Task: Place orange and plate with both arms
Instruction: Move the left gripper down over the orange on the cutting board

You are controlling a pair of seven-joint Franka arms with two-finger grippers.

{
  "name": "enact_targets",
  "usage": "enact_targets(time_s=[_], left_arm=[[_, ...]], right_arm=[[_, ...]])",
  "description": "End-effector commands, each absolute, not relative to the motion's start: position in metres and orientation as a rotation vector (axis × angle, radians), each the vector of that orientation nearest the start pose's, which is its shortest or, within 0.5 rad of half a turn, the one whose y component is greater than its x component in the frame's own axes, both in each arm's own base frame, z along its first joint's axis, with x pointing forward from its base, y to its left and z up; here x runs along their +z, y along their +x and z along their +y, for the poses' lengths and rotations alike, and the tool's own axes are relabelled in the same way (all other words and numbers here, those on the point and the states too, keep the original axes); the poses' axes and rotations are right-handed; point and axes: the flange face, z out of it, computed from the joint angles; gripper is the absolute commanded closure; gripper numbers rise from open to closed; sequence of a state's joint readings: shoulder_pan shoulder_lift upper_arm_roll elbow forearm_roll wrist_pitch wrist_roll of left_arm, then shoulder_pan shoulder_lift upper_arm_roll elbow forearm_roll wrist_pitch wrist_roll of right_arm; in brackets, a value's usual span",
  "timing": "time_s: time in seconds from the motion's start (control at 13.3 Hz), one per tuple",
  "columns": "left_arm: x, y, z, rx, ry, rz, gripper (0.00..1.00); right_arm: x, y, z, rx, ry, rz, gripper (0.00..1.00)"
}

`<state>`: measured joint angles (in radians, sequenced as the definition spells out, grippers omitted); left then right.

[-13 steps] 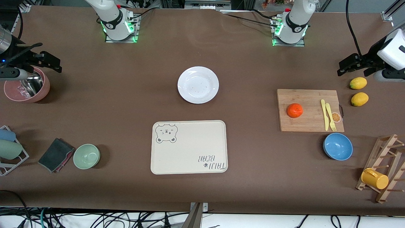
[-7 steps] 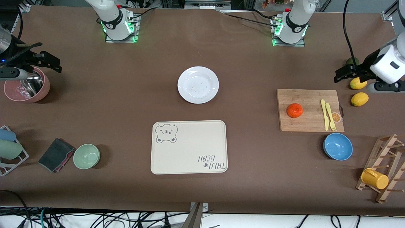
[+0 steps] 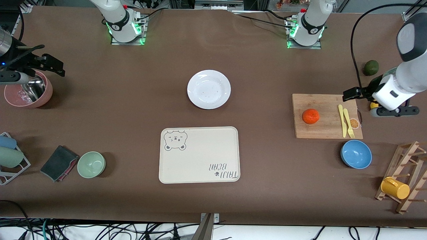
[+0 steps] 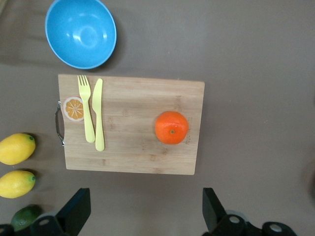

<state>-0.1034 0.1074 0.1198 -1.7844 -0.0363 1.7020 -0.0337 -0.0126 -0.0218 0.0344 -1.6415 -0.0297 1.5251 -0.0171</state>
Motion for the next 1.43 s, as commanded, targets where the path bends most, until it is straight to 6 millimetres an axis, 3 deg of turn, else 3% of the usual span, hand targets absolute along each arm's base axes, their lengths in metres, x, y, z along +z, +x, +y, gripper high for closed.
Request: enact_targets(time_s=[0.0, 0.23, 0.6, 0.98, 1.35], left_arm=[[0.441, 0.564, -0.019, 0.304, -3.141, -0.061, 0.0], [0.393, 0.551, -0.031, 0.296, -3.14, -0.118, 0.0], [0.318, 0.536, -0.03, 0.225, -3.143, -0.15, 0.0], [0.279, 0.546, -0.039, 0.185, -3.165, -0.266, 0.0], [0.245, 0.551, -0.041, 0.158, -3.154, -0.257, 0.0]], right_arm=[[0.606, 0.542, 0.008, 0.138, -3.163, -0.07, 0.0], [0.605, 0.543, 0.006, 0.136, -3.157, -0.063, 0.0], [0.604, 0.543, 0.008, 0.143, -3.156, -0.068, 0.0], [0.604, 0.543, 0.008, 0.145, -3.156, -0.067, 0.0], [0.604, 0.544, 0.008, 0.143, -3.158, -0.07, 0.0]])
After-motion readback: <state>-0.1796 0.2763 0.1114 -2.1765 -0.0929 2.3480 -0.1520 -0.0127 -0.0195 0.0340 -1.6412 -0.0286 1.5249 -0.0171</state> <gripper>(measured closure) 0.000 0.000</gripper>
